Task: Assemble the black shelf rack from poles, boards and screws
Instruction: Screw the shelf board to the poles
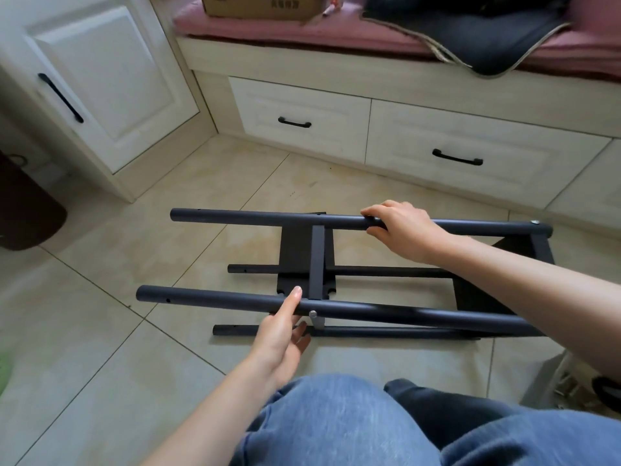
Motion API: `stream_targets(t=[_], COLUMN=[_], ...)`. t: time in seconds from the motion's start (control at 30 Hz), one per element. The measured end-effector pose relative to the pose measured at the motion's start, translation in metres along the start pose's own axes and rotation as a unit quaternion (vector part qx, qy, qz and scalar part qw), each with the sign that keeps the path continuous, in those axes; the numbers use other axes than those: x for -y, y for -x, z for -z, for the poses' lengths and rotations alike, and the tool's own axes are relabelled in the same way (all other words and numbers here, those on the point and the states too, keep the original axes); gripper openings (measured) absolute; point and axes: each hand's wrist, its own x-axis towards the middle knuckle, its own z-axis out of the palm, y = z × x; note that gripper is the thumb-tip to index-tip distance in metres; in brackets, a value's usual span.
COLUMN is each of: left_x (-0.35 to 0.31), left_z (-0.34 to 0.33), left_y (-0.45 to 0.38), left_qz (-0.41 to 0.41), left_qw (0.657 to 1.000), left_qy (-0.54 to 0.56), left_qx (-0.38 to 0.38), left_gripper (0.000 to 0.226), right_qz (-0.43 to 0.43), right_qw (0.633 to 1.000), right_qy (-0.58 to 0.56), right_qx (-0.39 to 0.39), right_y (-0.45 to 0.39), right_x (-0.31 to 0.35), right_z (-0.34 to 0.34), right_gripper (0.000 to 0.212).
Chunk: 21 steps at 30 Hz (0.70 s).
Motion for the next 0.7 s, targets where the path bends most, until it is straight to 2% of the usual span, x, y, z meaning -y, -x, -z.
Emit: stream_targets(t=[0.1,0.2,0.37,0.53,0.7], left_x=[-0.001,-0.005,-0.031,-0.075,-0.104], left_z=[-0.006,-0.012,-0.032,-0.068,-0.107], left_y=[-0.003,-0.003,0.001,0.015,0.035], left_qz=[-0.007,-0.007,-0.065,-0.160,-0.223], left_qw=[0.999,0.995,0.993,0.982,0.964], left_qy=[0.049,0.095,0.099,0.055,-0.046], left_qx=[0.000,0.002,0.028,0.084,0.139], left_gripper=[0.028,0.027,0.026,0.014,0.016], right_qz=[-0.013,-0.029,-0.052,-0.082,-0.112], right_qw=[1.000,0.998,0.992,0.974,0.945], right_qy=[-0.024,-0.048,-0.094,-0.166,-0.248], right_qx=[-0.008,-0.014,-0.065,-0.131,-0.183], right_y=[-0.006,-0.010,-0.008,0.010,0.039], right_x=[-0.005,-0.007,-0.014,-0.027,-0.046], right_z=[-0.004,-0.004,0.017,0.054,0.080], right_gripper=[0.034,0.030,0.030,0.031,0.027])
